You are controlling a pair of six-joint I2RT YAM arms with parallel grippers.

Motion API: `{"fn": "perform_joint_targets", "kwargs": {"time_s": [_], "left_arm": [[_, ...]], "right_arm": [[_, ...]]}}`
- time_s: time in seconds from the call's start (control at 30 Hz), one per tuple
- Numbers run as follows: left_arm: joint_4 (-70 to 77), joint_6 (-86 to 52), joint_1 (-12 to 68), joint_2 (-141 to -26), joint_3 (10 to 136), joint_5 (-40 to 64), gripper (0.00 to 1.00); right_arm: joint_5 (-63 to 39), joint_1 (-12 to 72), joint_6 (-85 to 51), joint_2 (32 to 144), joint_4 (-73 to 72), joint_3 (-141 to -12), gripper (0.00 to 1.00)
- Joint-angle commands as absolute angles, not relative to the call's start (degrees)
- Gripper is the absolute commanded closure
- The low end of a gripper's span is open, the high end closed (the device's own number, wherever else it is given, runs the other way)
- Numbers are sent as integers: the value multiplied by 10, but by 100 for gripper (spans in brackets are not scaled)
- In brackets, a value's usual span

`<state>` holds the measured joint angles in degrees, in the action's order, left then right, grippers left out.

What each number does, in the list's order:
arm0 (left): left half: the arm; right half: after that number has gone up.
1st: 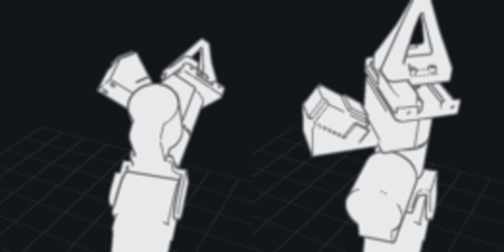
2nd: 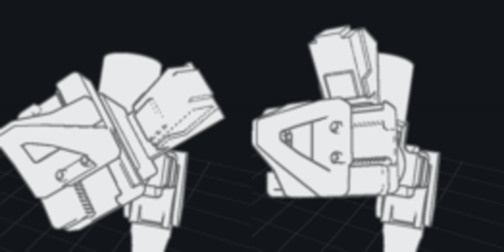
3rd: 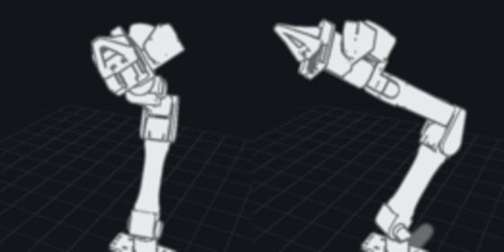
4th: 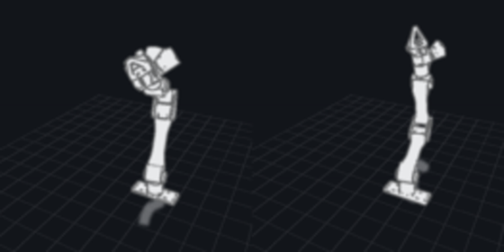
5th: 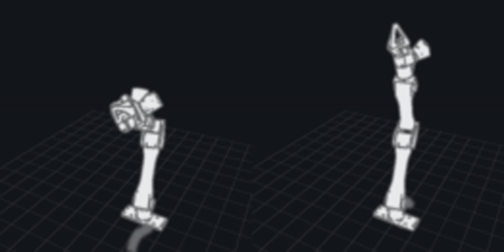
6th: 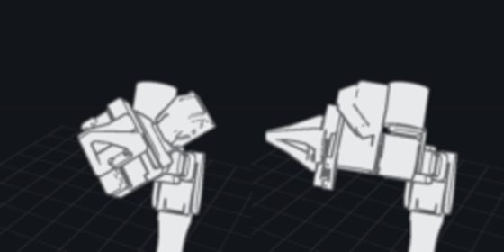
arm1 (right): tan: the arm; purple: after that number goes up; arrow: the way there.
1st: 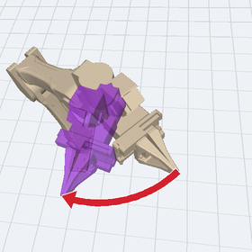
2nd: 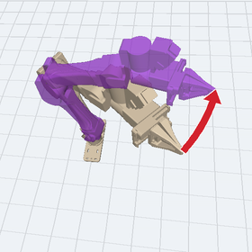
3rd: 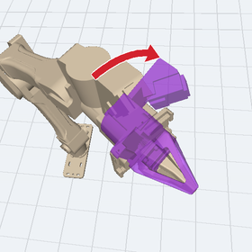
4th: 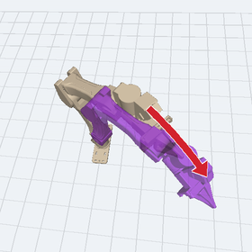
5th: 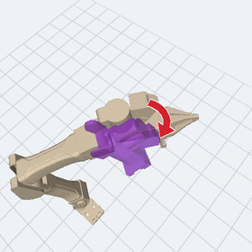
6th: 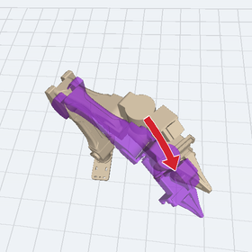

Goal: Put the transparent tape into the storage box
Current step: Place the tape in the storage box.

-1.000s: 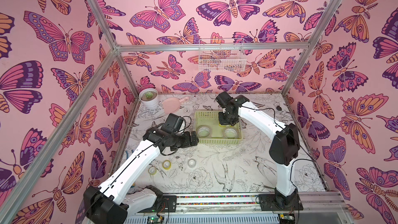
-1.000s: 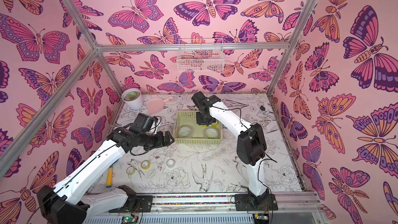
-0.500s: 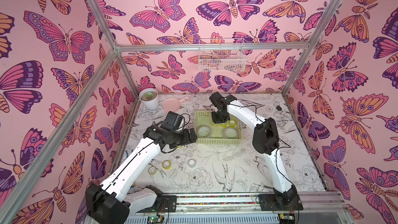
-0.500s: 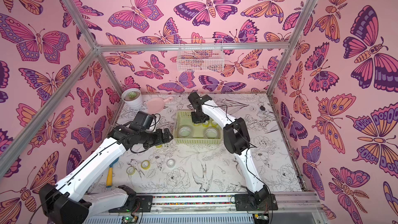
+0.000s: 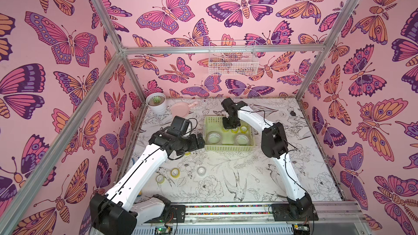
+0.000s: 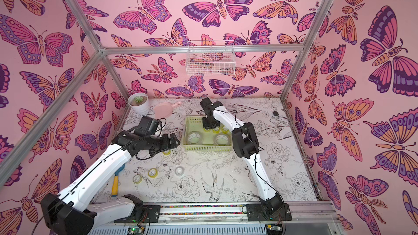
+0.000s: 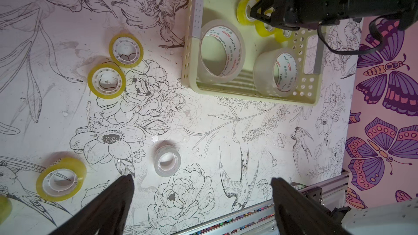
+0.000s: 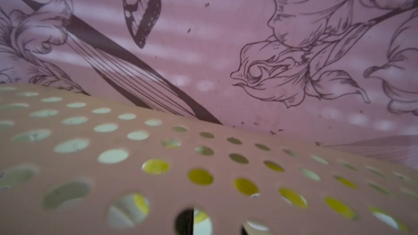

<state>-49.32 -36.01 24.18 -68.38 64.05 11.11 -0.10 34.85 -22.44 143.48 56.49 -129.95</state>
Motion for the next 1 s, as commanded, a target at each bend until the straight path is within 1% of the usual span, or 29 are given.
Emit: {"fn": "perform_joint_targets", "kwargs": {"time_s": [0.0, 0.13, 0.17, 0.2, 0.23, 0.37, 0.43, 0.57, 0.6, 0.67, 0.73, 0.83, 0.9, 0.97], "left_arm": [[-496, -354, 236, -688, 642, 118, 0], [-496, -353, 234, -689, 642, 121, 0], [-496, -354, 234, -689, 642, 121, 0], [-495, -354, 233, -690, 642, 122, 0], [-495, -355, 233, -690, 642, 122, 0], [-495, -356, 233, -688, 640, 124, 0], [-495, -357, 233, -685, 640, 125, 0], [-495, -359, 233, -678, 636, 125, 0], [-496, -359, 233, -675, 635, 125, 0], [-495, -360, 233, -670, 633, 125, 0], [-494, -360, 233, -665, 630, 125, 0], [-494, -362, 233, -658, 626, 124, 0], [-495, -363, 233, -653, 622, 124, 0], [-495, -363, 233, -648, 617, 124, 0]], "right_arm": [[1, 340, -216, 1448, 570, -1314, 92], [0, 338, -213, 1448, 570, -1315, 88], [1, 338, -212, 1446, 570, -1315, 84], [0, 338, -211, 1444, 569, -1315, 75], [-2, 338, -210, 1441, 569, -1315, 71], [-7, 338, -212, 1425, 570, -1314, 69], [-6, 338, -215, 1414, 571, -1314, 66], [-2, 338, -220, 1391, 576, -1314, 65], [-2, 338, -222, 1384, 578, -1314, 62], [-5, 338, -227, 1374, 582, -1313, 62], [-9, 338, -232, 1362, 586, -1311, 59], [-14, 338, -241, 1335, 581, -1289, 47], [-17, 338, -249, 1312, 571, -1263, 33], [-17, 340, -253, 1288, 561, -1237, 24]]}}
